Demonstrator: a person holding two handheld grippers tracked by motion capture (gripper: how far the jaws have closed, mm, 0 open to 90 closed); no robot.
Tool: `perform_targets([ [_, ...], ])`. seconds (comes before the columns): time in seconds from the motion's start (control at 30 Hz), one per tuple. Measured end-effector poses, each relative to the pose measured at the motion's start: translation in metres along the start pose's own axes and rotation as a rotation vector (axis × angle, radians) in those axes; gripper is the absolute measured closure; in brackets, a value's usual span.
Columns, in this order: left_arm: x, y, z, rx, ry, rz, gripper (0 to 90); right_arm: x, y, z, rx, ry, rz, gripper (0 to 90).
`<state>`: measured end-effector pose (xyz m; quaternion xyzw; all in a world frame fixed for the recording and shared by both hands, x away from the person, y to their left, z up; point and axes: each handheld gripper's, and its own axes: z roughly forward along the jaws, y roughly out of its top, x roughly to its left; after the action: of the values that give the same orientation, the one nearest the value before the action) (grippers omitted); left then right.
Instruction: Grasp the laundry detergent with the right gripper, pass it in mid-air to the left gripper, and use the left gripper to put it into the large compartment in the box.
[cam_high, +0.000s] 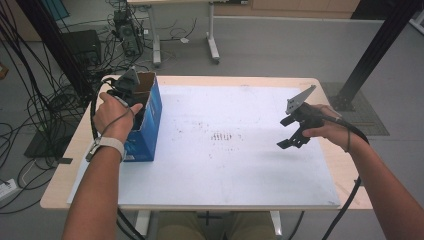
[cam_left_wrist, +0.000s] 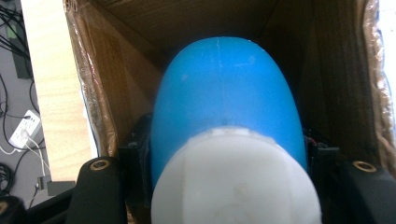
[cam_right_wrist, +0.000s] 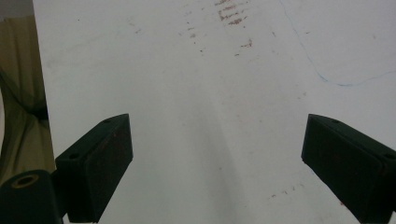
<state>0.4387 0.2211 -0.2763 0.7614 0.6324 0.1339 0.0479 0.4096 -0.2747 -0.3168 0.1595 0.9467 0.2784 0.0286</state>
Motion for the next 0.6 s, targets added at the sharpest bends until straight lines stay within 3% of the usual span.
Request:
perform_targets([
  [0.6,-0.0012,0.0001,0.0002,-0.007,0.005,0.003,37.0,0.0004,-0.0013,0.0004,0.0,0.001,0.002,8.8],
])
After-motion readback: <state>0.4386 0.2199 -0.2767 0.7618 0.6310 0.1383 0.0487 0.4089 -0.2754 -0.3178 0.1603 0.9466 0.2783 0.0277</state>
